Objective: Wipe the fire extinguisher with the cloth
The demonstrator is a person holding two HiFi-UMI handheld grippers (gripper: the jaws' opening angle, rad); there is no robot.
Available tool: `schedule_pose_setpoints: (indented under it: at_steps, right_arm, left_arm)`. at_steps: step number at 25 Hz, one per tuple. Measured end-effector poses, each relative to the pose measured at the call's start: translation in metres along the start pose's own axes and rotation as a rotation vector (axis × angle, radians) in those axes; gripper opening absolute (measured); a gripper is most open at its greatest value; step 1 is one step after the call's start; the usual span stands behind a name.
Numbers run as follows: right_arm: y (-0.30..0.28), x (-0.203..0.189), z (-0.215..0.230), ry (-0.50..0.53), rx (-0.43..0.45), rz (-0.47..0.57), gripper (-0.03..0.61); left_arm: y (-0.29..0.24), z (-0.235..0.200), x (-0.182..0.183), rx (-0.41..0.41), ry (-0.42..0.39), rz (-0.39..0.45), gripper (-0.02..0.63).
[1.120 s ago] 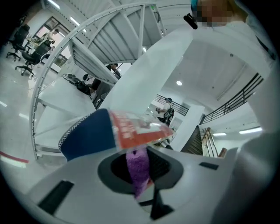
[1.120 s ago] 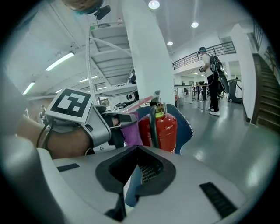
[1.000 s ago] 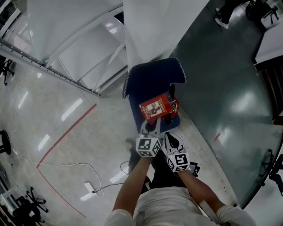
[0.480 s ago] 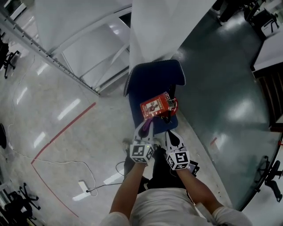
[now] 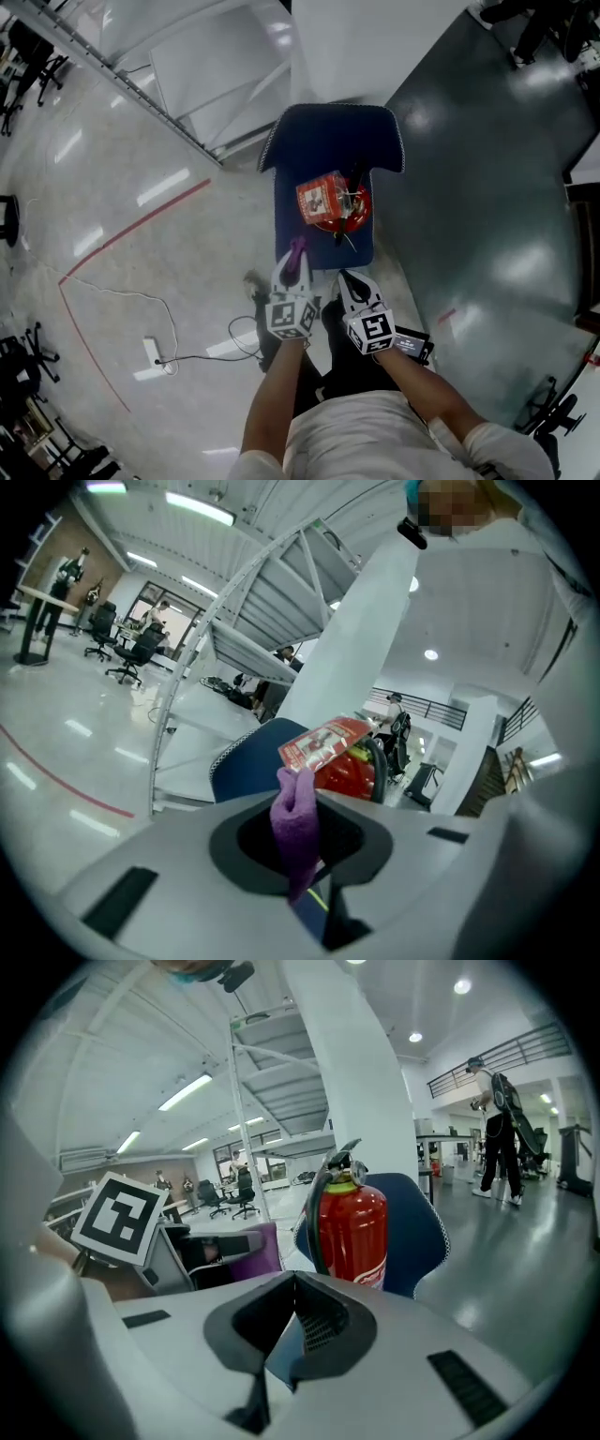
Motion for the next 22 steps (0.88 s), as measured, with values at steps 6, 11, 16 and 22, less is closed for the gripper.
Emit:
schedule_pose_setpoints:
  at_steps: [6,11,16,22]
  right_arm:
    - [0.009,-0.018,0.021,-0.022,0.030,-0.047,0.012]
    - [0.000,-0.041,0.014,0.018,0.065,-0.077,0.012]
    - [-0.024,-0.066,0.011,-0.011,0.057,-0.102,0.012]
    - [-0.060,-0.085,0.012,-0.027,0.062,-0.129,0.012]
  left_arm:
    - [0.000,-0.007,-0.032,0.096,0.027,-0.012,0.051]
    - [-0.027,-0.033,-0.071,0.097,0.044,-0.029,0.051]
    - [-0.052,-0.067,-0.119,0.101,0.068,-0.070,0.051]
    - [-0.075,-0.083,-0.144,0.082,0.083,-0.081,0.051]
Point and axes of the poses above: the fingertips, and each gripper's own axes: y backward along the fingers, z to its right, x out of its top, the point moved 2 cm from there along y, backward along the fingers, and after that the axes turned 12 degrees about -x, right-handed, at the moved point
